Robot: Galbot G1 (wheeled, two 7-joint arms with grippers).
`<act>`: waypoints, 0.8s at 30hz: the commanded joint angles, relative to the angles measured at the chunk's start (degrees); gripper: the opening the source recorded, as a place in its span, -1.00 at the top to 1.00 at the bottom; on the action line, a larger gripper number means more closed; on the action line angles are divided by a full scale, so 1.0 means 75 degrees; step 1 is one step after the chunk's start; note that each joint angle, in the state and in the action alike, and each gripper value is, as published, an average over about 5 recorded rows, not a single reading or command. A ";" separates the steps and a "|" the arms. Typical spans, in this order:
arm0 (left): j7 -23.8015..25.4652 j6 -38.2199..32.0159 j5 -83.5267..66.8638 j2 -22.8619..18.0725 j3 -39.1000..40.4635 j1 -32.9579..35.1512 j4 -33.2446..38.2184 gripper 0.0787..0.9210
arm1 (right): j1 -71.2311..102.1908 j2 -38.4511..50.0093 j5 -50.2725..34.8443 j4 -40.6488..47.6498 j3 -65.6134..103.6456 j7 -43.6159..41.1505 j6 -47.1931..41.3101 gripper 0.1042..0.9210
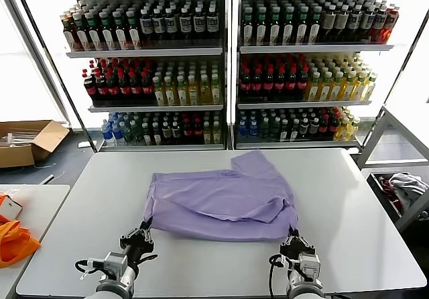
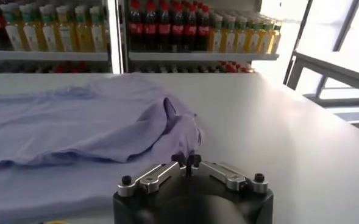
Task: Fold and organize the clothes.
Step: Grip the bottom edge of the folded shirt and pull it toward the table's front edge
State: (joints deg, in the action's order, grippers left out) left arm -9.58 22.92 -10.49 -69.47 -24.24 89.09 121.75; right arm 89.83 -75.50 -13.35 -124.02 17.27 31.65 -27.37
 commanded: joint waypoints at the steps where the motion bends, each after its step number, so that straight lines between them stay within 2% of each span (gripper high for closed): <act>1: -0.0142 -0.0239 0.0230 -0.0025 -0.0163 0.1918 0.0884 0.98 | 0.1540 0.0235 0.0269 -0.0707 0.0044 0.0451 0.0149 0.95; 7: -0.0179 -0.0525 0.0671 -0.0248 0.0048 0.2553 0.0694 0.98 | 0.1788 0.0281 0.0436 -0.0759 -0.0004 0.0510 0.0232 0.95; 14: -0.0220 -0.0722 0.0784 -0.0377 0.0069 0.2801 0.0649 0.98 | 0.1865 0.0270 0.0730 -0.0746 -0.0198 0.0480 0.0228 0.91; 20: -0.0220 -0.0761 0.0795 -0.0333 0.0019 0.3015 0.0744 0.95 | 0.1948 0.0261 0.0827 -0.0801 -0.0196 0.0475 0.0228 0.54; 24: -0.0258 -0.0805 0.0801 -0.0373 0.0046 0.3075 0.0995 0.75 | 0.1983 0.0259 0.0928 -0.0932 -0.0084 0.0392 0.0266 0.24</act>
State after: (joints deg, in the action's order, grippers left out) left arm -11.27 17.73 -5.22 -71.92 -24.00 109.03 127.27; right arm 103.03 -73.69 -7.82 -129.77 16.44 34.67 -25.68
